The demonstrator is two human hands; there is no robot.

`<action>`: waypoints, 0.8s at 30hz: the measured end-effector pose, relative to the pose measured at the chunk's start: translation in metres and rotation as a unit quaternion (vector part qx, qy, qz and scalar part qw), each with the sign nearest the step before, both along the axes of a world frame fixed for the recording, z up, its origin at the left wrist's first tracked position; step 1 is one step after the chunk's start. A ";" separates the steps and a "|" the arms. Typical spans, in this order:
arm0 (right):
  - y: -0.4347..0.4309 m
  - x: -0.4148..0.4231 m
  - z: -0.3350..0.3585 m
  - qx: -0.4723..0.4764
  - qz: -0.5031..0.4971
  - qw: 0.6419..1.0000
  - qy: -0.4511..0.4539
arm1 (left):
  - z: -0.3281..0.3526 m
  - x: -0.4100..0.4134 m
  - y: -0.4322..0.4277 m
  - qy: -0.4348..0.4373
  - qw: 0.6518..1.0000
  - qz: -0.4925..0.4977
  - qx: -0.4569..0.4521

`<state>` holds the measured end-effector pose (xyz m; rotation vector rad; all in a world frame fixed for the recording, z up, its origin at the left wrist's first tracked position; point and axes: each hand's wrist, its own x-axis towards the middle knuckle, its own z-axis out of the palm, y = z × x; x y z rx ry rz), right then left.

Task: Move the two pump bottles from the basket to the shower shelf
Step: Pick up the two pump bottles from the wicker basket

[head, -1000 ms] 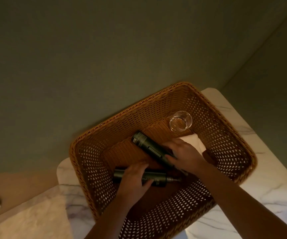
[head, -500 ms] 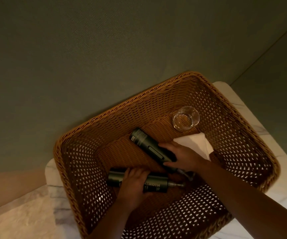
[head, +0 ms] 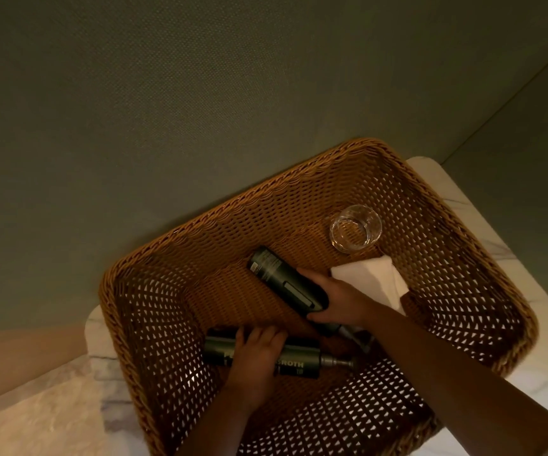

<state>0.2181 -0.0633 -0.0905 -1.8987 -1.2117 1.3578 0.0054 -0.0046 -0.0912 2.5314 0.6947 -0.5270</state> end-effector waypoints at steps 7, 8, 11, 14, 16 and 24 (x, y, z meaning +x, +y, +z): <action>0.003 0.014 0.024 -0.049 -0.016 0.996 0.072 | 0.025 -0.005 0.005 -0.067 0.995 0.066 -0.030; 0.003 0.016 0.029 -0.055 -0.015 0.995 0.079 | 0.030 -0.006 0.005 -0.085 0.992 0.081 -0.040; 0.002 0.017 0.047 -0.072 -0.014 0.992 0.107 | 0.049 -0.011 0.002 -0.124 0.979 0.144 -0.068; -0.001 0.014 0.071 -0.100 -0.039 0.978 0.181 | 0.077 -0.014 -0.001 -0.152 0.960 0.214 -0.100; -0.005 0.010 0.087 -0.119 -0.083 0.955 0.260 | 0.097 -0.018 -0.004 -0.184 0.941 0.254 -0.126; -0.019 -0.021 0.167 -0.138 -0.226 0.885 0.383 | 0.177 -0.037 -0.010 -0.286 0.880 0.362 -0.109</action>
